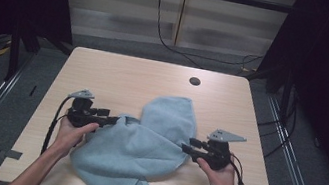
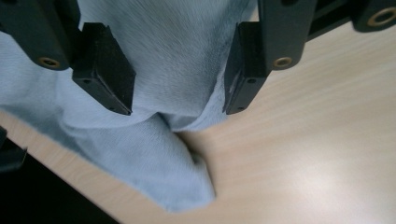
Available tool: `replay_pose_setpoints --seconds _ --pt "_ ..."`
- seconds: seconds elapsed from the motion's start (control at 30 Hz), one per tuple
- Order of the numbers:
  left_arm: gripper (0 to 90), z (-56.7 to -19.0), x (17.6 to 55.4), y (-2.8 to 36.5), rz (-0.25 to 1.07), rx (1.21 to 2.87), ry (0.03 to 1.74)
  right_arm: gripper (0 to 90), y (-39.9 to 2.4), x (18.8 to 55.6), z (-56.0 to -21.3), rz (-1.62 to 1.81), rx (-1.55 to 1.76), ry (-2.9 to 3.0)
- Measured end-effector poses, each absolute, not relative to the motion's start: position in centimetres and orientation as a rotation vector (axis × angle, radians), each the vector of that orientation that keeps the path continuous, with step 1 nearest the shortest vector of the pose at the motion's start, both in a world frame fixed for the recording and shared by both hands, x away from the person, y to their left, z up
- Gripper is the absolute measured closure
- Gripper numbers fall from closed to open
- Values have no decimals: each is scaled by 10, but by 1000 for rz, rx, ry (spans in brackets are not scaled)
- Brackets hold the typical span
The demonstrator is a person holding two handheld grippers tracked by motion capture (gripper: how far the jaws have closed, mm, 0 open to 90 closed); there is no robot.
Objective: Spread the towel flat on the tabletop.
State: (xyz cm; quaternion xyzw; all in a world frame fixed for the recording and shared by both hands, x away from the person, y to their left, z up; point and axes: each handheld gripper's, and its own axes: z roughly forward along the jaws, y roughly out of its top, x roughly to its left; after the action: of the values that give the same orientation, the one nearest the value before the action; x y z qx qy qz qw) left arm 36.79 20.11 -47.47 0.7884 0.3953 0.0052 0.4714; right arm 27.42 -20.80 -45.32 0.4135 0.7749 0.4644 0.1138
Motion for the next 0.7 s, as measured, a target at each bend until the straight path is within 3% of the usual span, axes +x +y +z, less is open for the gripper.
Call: replay_pose_setpoints --seconds 0.07,0.17,0.37,0.57,0.7 --pt "438 -485 368 193 -27 1980 957 537 -202 287 -455 1369 1223 2273" --pt "542 -494 356 190 -14 2062 926 505 -193 306 -470 1278 1275 2303" --pt "609 -499 321 204 8 2129 884 439 -199 291 -484 1155 1287 2356" --pt "613 -496 292 213 -69 2146 832 420 -217 279 -488 1100 1326 2335" --pt "565 -486 286 218 -59 2094 803 418 -218 278 -499 1071 1349 2373"
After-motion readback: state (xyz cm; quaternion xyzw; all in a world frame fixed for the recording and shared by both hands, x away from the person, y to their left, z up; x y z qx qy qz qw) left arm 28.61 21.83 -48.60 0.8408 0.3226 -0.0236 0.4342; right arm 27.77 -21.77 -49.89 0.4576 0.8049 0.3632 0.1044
